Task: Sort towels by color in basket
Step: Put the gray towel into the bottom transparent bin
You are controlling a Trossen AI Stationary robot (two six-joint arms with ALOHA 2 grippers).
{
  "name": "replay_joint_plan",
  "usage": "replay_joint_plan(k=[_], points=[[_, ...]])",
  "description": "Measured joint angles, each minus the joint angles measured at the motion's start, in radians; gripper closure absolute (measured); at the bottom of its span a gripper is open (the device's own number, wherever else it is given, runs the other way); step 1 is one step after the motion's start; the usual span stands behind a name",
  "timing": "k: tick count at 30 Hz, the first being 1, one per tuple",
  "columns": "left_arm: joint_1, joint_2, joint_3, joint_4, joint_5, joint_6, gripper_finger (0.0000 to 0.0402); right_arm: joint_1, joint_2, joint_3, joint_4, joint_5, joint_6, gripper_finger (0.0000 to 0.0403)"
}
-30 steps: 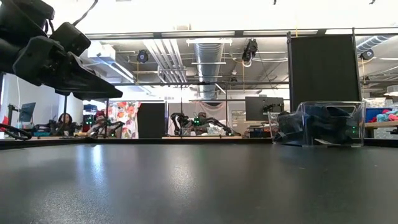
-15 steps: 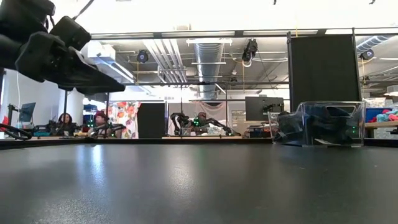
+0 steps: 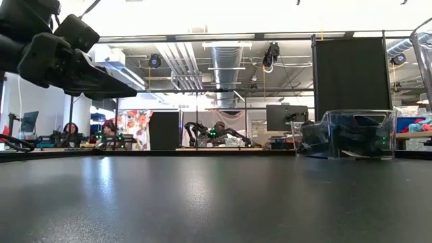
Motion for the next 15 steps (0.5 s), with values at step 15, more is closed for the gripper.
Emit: replay_joint_plan(k=[15], points=[[0.004,-0.001,0.001,0.000,-0.001,0.047,0.0159,0.012,-0.063,0.274,-0.173,0.030,0.019,0.0191]])
